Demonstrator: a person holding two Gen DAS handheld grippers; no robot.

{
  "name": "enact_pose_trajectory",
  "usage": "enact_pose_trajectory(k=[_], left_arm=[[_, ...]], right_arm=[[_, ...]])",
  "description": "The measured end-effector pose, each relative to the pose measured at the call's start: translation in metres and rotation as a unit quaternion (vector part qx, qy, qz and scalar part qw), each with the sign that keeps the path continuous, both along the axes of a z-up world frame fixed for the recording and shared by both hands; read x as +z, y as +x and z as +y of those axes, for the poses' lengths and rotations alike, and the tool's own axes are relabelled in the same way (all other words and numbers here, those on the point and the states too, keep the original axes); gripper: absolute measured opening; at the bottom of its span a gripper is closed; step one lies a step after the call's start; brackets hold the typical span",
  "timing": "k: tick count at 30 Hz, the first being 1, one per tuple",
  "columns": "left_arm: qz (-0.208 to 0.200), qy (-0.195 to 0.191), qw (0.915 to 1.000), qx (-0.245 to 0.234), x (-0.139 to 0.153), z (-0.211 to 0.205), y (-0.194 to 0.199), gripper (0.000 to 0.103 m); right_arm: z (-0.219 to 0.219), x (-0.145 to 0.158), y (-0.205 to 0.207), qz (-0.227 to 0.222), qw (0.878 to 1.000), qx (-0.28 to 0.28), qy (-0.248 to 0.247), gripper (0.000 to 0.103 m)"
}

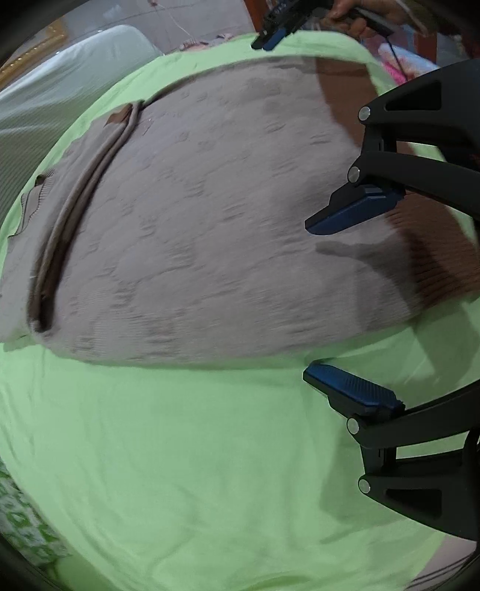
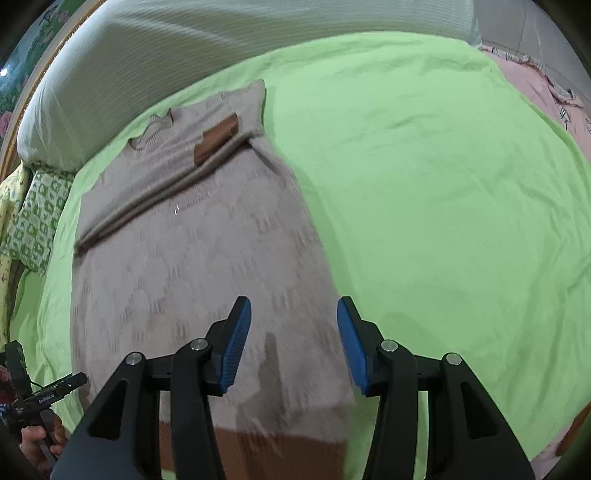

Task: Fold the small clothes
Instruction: 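Move both grippers to the brown ribbed hem of the sweater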

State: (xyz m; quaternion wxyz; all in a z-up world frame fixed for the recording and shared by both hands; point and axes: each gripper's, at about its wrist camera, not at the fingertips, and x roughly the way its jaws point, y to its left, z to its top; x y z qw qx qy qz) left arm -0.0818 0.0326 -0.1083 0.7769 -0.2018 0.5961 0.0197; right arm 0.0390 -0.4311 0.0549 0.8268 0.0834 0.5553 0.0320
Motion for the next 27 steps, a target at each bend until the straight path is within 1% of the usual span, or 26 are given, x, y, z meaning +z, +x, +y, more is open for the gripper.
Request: enact_pose_trajectory(k=[3, 6, 9, 12, 15, 19, 23, 26, 27], left_arm=[[0.002, -0.025, 0.9992, 0.03, -0.002, -0.005, -0.021, 0.073], [0.005, -0.02, 0.9989, 0.041, -0.002, -0.014, -0.033, 0.073], [0.017, -0.008, 0.998, 0.06, -0.001, -0.023, -0.04, 0.073], [0.027, -0.015, 0.9962, 0.081, -0.001, -0.025, -0.044, 0.073], [0.027, -0.019, 0.9956, 0.088, 0.002, -0.027, -0.052, 0.073], [0.027, -0.031, 0.997, 0.065, 0.002, -0.029, -0.055, 0.073], [0.031, -0.041, 0.9985, 0.02, -0.001, -0.034, -0.059, 0.072], [0.03, -0.057, 0.9979, -0.003, -0.002, -0.036, -0.06, 0.071], [0.029, -0.06, 0.9978, -0.008, -0.003, -0.035, -0.061, 0.071]], right_arm=[[-0.006, -0.003, -0.005, 0.012, 1.0, 0.027, -0.004, 0.05], [-0.012, -0.006, -0.008, 0.019, 0.998, 0.054, 0.01, 0.05], [-0.019, -0.014, -0.009, 0.043, 0.996, 0.072, 0.029, 0.05], [-0.022, -0.018, -0.017, 0.061, 0.993, 0.09, 0.039, 0.05], [-0.021, -0.017, -0.031, 0.065, 0.991, 0.104, 0.045, 0.05], [-0.018, -0.015, -0.05, 0.061, 0.991, 0.105, 0.056, 0.05], [-0.016, -0.023, -0.071, 0.072, 0.99, 0.101, 0.069, 0.05], [-0.013, -0.026, -0.084, 0.069, 0.991, 0.097, 0.059, 0.05], [-0.014, -0.026, -0.086, 0.067, 0.992, 0.091, 0.063, 0.05]])
